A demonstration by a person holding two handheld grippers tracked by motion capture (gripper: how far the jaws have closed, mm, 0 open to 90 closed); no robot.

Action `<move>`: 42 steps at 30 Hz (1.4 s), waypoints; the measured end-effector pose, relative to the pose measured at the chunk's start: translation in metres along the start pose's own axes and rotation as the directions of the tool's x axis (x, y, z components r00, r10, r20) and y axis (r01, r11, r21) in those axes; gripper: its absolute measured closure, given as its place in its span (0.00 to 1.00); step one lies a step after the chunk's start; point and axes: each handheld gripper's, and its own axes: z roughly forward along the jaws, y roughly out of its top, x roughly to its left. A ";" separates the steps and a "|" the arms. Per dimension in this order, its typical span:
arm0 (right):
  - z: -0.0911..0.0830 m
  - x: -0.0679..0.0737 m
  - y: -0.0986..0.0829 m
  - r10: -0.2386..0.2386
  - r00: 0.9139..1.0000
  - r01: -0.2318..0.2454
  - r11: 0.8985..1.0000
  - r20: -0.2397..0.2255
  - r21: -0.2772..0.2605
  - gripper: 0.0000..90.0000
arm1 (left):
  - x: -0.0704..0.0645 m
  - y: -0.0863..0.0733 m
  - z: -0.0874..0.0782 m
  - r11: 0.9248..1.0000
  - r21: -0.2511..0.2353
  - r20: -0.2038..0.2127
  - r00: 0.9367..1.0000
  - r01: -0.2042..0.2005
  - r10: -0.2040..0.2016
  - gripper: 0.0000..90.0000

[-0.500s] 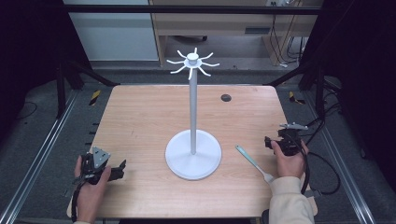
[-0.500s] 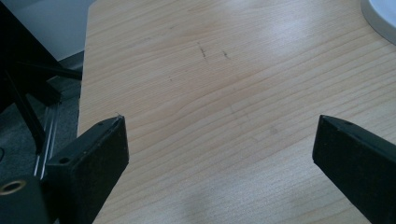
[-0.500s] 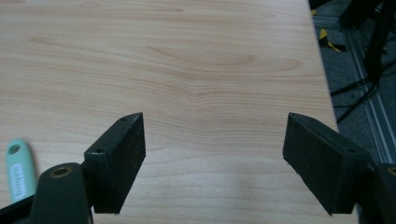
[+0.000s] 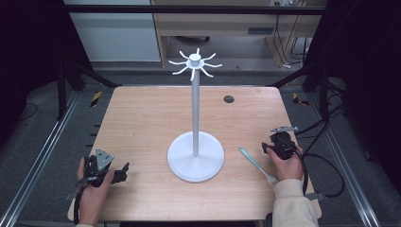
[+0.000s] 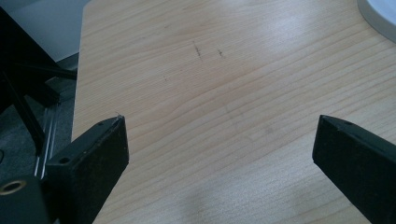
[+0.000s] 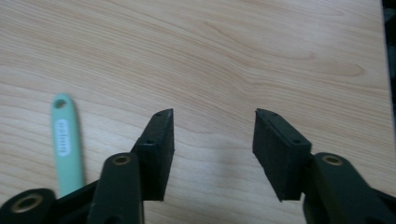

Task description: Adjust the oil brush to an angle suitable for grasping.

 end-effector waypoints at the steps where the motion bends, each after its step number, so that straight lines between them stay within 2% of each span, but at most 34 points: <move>1: 0.000 0.002 0.001 0.001 1.000 -0.001 1.000 -0.013 -0.006 0.61 | 0.000 0.000 -0.001 1.000 -0.003 -0.003 1.000 -0.002 0.002 0.04; 4: 0.000 0.005 0.002 -0.020 0.999 0.020 1.000 -0.026 -0.014 0.64 | 0.000 0.000 -0.002 1.000 -0.009 -0.004 1.000 0.001 -0.001 0.04; 5: -0.001 0.009 0.003 -0.048 0.998 0.047 0.999 -0.043 -0.021 0.69 | 0.000 0.001 -0.003 1.000 -0.008 -0.007 1.000 -0.004 0.004 0.04; 6: -0.001 0.009 0.003 -0.048 0.998 0.047 0.999 -0.043 -0.021 0.69 | 0.000 0.001 -0.003 1.000 -0.008 -0.007 1.000 -0.004 0.004 0.04; 7: -0.001 0.014 0.004 -0.072 0.996 0.071 0.997 -0.057 -0.017 0.75 | 0.000 0.001 -0.002 1.000 -0.012 -0.013 1.000 -0.002 0.002 0.04; 11: 0.002 0.025 0.004 -0.140 0.986 0.141 0.990 -0.095 0.001 0.85 | 0.001 0.000 -0.003 1.000 -0.015 -0.016 1.000 0.001 -0.001 0.03; 15: 0.005 0.035 0.003 -0.176 0.974 0.184 0.982 -0.143 0.040 0.98 | 0.001 0.001 -0.003 1.000 -0.013 -0.014 1.000 -0.002 0.002 0.03; 16: 0.005 0.035 0.003 -0.176 0.974 0.184 0.982 -0.143 0.040 0.98 | 0.001 0.001 -0.003 1.000 -0.013 -0.014 1.000 -0.002 0.002 0.03; 19: 0.007 0.040 0.002 -0.171 0.965 0.185 0.981 -0.200 0.051 1.00 | 0.000 0.001 -0.002 1.000 -0.010 -0.012 1.000 -0.008 0.008 0.03; 24: 0.012 0.045 0.002 -0.170 0.962 0.189 0.979 -0.212 0.073 1.00 | -0.002 0.002 -0.001 1.000 -0.012 -0.011 1.000 -0.014 0.014 0.03; 37: 0.016 0.047 0.003 -0.173 0.960 0.194 0.978 -0.221 0.080 1.00 | -0.003 0.002 0.000 1.000 -0.008 -0.009 1.000 -0.023 0.023 0.03; 39: 0.015 0.047 0.003 -0.151 0.960 0.176 0.980 -0.236 0.088 1.00 | -0.003 0.002 0.000 1.000 -0.007 -0.009 1.000 -0.025 0.025 0.03; 41: 0.015 0.047 0.003 -0.144 0.956 0.171 0.982 -0.254 0.086 1.00 | -0.003 0.003 0.000 1.000 -0.004 -0.007 1.000 -0.028 0.028 0.03; 42: 0.016 0.047 0.002 -0.155 0.953 0.182 0.980 -0.261 0.081 1.00 | -0.004 0.003 0.000 1.000 -0.003 -0.008 1.000 -0.030 0.030 0.03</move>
